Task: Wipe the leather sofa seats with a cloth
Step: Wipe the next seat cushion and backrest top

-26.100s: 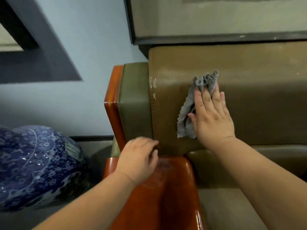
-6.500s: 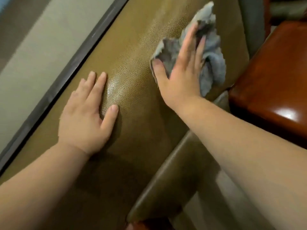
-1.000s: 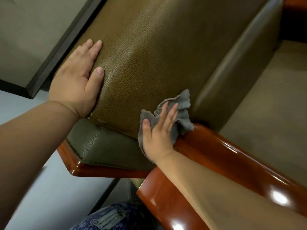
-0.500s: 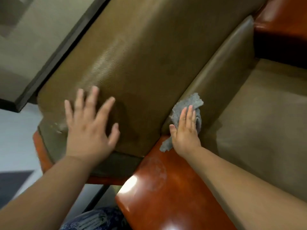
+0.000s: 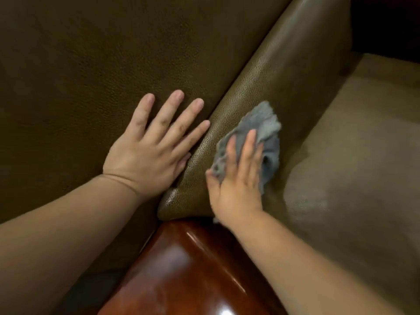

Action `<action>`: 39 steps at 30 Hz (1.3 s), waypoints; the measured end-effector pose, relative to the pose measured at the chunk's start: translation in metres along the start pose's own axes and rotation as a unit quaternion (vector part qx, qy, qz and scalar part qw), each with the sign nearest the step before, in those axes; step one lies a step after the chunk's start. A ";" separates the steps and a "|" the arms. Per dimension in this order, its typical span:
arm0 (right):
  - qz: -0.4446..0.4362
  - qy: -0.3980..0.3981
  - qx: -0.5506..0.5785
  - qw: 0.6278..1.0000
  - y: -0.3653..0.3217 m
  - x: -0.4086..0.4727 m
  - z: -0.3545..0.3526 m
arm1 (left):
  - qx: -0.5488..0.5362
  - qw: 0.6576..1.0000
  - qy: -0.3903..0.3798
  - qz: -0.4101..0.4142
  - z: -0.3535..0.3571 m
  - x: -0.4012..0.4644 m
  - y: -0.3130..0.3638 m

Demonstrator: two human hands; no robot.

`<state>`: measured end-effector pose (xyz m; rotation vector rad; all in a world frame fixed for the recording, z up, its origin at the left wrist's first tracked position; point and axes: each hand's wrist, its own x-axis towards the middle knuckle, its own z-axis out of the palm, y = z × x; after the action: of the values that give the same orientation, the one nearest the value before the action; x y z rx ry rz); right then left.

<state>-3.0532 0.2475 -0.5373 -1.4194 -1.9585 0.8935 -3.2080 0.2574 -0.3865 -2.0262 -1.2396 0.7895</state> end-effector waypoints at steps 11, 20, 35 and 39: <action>-0.146 -0.088 0.019 0.985 -0.021 -0.023 -0.022 | 0.010 0.999 0.051 -0.006 0.004 0.003 0.003; -0.079 0.116 -0.035 0.989 0.029 0.140 -0.061 | 0.006 0.997 0.076 0.000 0.013 0.001 0.002; -0.024 0.040 0.032 0.998 -0.032 -0.026 0.016 | -0.012 0.997 0.079 -0.007 0.012 0.004 0.004; -0.088 0.023 -0.020 0.996 -0.006 0.037 -0.020 | -0.013 0.995 0.094 -0.010 0.014 0.003 0.003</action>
<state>-3.0522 0.2853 -0.5178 -1.2563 -2.0398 0.7383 -3.2162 0.2620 -0.3982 -2.0544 -1.1666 0.5609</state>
